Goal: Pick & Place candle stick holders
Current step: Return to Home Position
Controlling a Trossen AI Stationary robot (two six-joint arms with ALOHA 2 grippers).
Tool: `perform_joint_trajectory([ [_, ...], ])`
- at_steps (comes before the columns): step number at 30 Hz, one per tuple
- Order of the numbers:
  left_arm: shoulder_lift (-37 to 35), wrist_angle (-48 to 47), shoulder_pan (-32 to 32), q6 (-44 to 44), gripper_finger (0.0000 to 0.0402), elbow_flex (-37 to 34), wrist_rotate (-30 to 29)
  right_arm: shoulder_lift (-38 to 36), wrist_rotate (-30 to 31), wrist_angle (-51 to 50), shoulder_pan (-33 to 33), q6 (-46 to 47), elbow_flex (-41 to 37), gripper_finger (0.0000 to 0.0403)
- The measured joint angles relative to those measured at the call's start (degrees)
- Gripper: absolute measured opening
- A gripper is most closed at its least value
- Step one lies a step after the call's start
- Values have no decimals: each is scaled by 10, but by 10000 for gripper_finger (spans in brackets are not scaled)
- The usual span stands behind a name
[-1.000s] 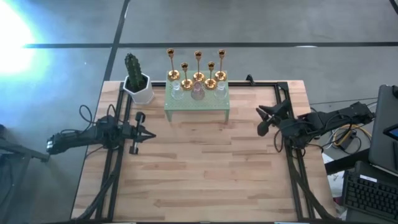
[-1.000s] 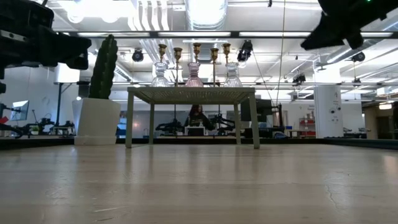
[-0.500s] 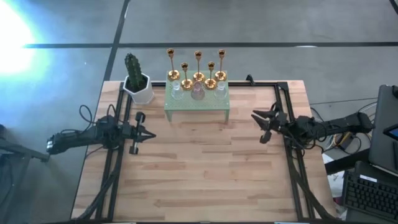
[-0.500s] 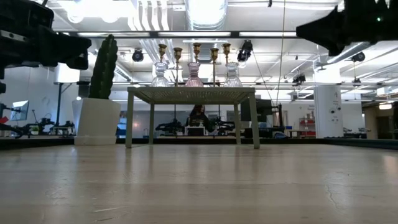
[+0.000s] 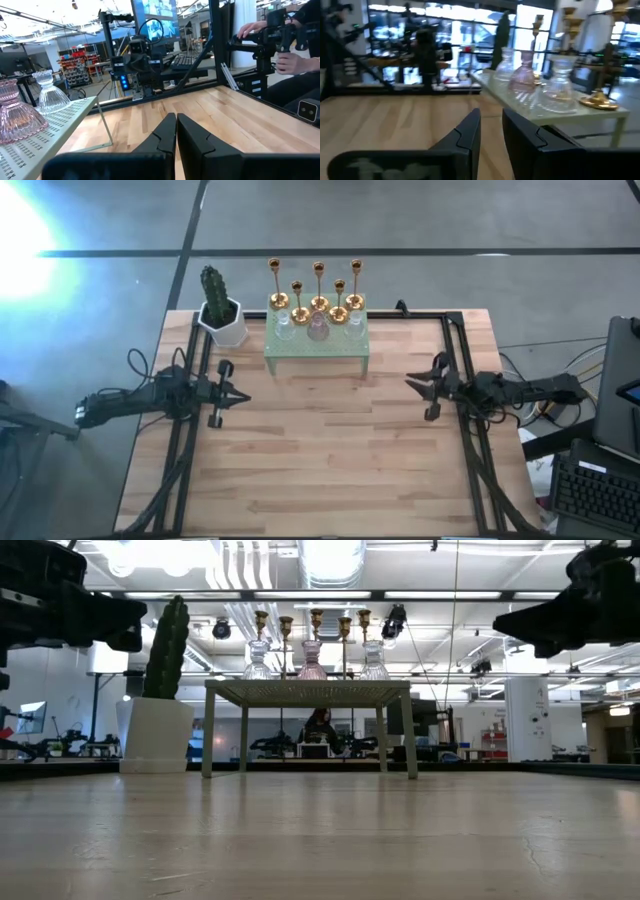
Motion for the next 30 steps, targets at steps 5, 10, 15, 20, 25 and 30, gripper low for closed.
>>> perform_joint_trajectory([
  [5,0,0,0,0,19,0,0,-52,-37,-61,-19,-8,0,85],
  [10,2,1,0,0,19,0,0,-36,-35,-66,-23,0,0,91],
  [15,7,2,0,0,19,0,0,-16,-34,-65,-23,-1,0,88],
  [20,10,2,0,0,19,0,0,-2,-34,-66,-23,3,0,77],
  [25,10,2,0,0,19,0,0,7,-34,-66,-23,-1,0,69],
  [30,10,2,0,0,19,0,0,9,-34,-65,-23,1,0,71],
])
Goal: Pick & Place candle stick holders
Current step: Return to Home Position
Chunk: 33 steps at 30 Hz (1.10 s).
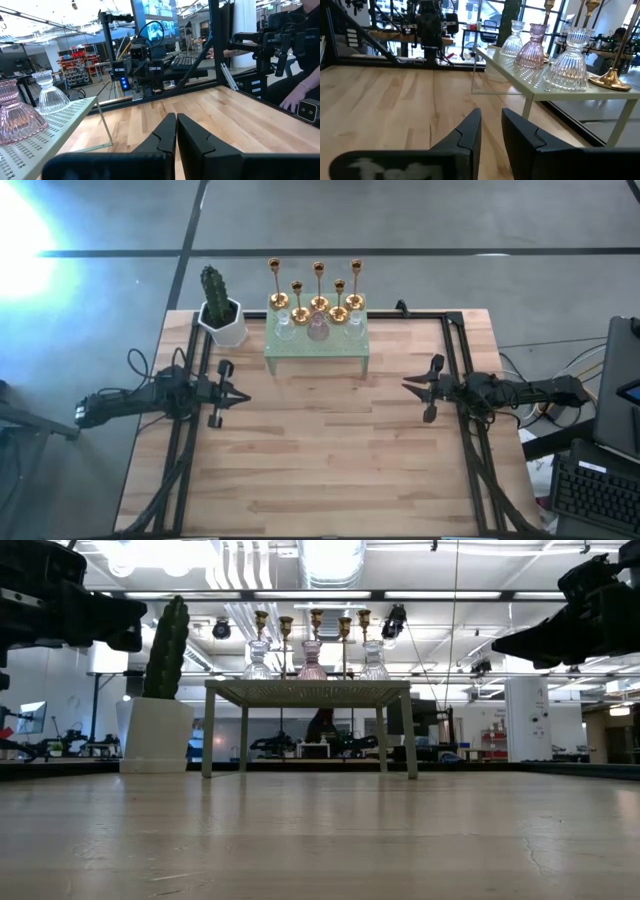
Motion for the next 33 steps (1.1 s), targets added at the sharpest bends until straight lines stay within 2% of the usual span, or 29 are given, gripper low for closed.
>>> perform_joint_trajectory([
  [14,0,1,0,0,19,0,0,0,0,0,0,1,0,91],
  [28,0,1,0,0,19,0,0,0,0,0,0,0,0,68],
  [33,0,1,0,0,19,0,0,0,0,0,0,0,0,72],
])
